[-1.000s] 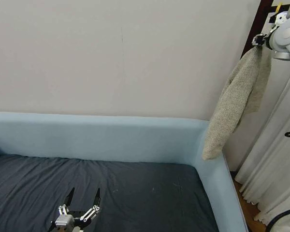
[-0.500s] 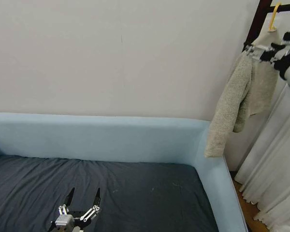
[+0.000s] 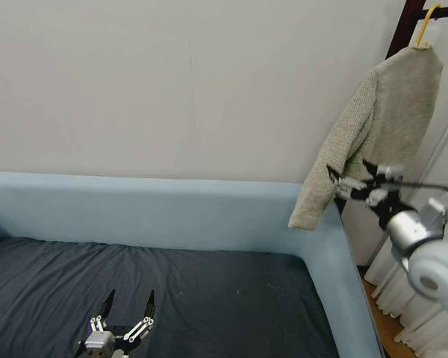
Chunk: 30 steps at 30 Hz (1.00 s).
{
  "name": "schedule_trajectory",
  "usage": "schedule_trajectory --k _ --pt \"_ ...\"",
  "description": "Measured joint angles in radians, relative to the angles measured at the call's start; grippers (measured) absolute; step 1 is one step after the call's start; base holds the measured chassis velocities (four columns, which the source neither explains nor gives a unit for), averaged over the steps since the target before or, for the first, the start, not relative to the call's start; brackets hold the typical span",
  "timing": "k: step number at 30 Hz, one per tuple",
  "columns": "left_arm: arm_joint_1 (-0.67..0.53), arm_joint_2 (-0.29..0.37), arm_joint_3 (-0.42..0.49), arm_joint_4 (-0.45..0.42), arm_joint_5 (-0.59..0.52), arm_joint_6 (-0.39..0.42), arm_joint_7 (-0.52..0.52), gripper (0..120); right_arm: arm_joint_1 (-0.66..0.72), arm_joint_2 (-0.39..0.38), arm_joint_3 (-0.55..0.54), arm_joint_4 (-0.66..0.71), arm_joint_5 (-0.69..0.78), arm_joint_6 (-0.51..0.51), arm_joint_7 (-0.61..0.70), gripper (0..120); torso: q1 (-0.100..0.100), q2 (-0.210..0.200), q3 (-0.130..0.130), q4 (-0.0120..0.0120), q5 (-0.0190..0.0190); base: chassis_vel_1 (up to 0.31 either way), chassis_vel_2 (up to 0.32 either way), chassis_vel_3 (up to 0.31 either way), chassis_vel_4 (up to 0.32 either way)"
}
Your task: Pick up the clothes from the sofa and hang them on the clothes hanger.
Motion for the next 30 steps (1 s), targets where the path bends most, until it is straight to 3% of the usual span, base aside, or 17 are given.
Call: schedule_trajectory --k 2,3,7,12,20,30 --pt "0.0 0.0 0.0 0.0 0.0 0.0 0.0 100 -0.14 0.094 0.059 0.019 -0.108 0.061 -0.037 100 0.0 0.0 0.0 0.0004 -0.0005 0.0 0.0 0.0 0.0" --pt "0.0 0.0 0.0 0.0 0.0 0.0 0.0 100 -0.14 0.094 0.059 0.019 -0.108 0.061 -0.037 100 0.0 0.0 0.0 0.0004 -0.0005 0.0 0.0 0.0 0.0" --pt "0.0 0.0 0.0 0.0 0.0 0.0 0.0 100 -0.369 0.274 0.105 0.03 -0.286 0.21 -0.103 100 0.0 0.0 0.0 0.0004 -0.0005 0.0 0.0 0.0 0.0" --pt "0.0 0.0 0.0 0.0 0.0 0.0 0.0 100 -0.447 0.363 0.104 0.028 -0.373 0.28 -0.111 100 0.0 0.0 0.0 0.0011 -0.0008 0.0 0.0 0.0 0.0" --pt "0.0 0.0 0.0 0.0 0.0 0.0 0.0 100 -0.466 0.419 0.088 0.015 -0.457 0.316 -0.088 100 0.0 0.0 0.0 0.0009 -0.0005 0.0 0.0 0.0 0.0" --pt "0.0 0.0 0.0 0.0 0.0 0.0 0.0 100 -0.458 0.417 0.085 0.013 -0.462 0.317 -0.08 100 0.0 0.0 0.0 0.0008 -0.0005 0.0 0.0 0.0 0.0"
